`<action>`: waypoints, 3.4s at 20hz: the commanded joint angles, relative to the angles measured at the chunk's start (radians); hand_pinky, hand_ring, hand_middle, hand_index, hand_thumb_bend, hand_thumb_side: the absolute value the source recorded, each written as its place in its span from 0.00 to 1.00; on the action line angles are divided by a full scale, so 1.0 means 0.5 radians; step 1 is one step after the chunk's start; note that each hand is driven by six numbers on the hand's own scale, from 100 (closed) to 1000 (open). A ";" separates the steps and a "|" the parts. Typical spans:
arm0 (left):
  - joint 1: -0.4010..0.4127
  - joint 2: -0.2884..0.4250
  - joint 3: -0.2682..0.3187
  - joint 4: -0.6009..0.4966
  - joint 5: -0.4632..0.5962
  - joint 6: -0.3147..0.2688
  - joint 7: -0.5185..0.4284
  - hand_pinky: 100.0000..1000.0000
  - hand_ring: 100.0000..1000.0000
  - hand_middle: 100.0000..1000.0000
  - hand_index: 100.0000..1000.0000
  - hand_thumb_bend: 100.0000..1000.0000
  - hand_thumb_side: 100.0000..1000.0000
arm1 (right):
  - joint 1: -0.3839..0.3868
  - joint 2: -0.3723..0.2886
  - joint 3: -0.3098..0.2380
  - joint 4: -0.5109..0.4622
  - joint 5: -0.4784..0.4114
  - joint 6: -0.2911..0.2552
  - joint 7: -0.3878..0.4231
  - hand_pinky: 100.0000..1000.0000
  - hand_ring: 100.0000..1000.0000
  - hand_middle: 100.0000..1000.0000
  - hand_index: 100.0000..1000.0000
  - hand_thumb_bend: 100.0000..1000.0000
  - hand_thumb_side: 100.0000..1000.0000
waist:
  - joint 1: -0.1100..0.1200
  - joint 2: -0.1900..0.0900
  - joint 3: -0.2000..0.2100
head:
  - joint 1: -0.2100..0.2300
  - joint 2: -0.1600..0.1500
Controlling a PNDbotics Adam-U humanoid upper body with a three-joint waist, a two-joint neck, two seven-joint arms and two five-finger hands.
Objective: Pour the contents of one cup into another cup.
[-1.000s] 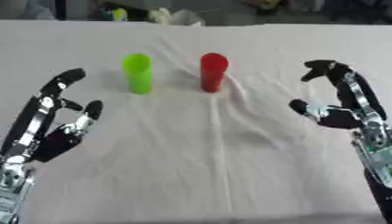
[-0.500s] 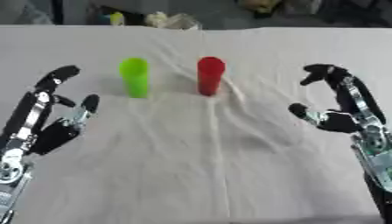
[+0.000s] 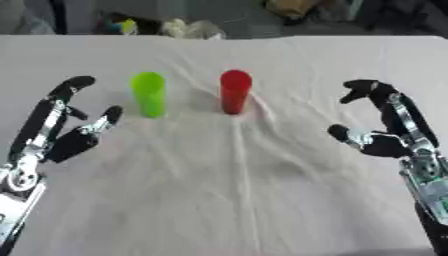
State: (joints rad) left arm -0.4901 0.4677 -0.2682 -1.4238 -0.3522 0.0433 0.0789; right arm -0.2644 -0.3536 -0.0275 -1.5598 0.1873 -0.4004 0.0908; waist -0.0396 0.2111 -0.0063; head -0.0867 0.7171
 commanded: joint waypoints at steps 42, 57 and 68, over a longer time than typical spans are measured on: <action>-0.472 0.093 -0.041 0.443 -0.195 -0.082 0.204 0.58 1.00 0.90 0.93 0.45 0.66 | -0.119 0.029 0.042 -0.032 -0.056 -0.031 0.070 0.89 0.59 0.48 0.75 0.64 0.39 | -0.009 0.140 -0.232 | 0.094 -0.232; -0.513 0.061 -0.057 0.477 -0.151 -0.127 0.174 0.45 0.94 0.80 0.91 0.28 0.67 | -0.146 0.047 0.039 -0.033 -0.063 -0.038 0.081 0.89 0.59 0.48 0.75 0.64 0.40 | 0.006 0.206 -0.300 | 0.134 -0.281; -0.490 0.039 -0.075 0.434 0.021 -0.202 0.006 0.19 0.73 0.58 0.90 0.00 0.45 | -0.136 0.046 0.036 -0.026 -0.069 -0.043 0.083 0.89 0.59 0.48 0.75 0.64 0.41 | 0.000 0.179 -0.297 | 0.122 -0.274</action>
State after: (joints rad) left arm -0.7286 0.4820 -0.3039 -1.1923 -0.3545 -0.0569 0.0924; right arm -0.3253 -0.3133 0.0001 -1.5597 0.1609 -0.4187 0.1305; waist -0.0394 0.3218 -0.1538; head -0.0217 0.5867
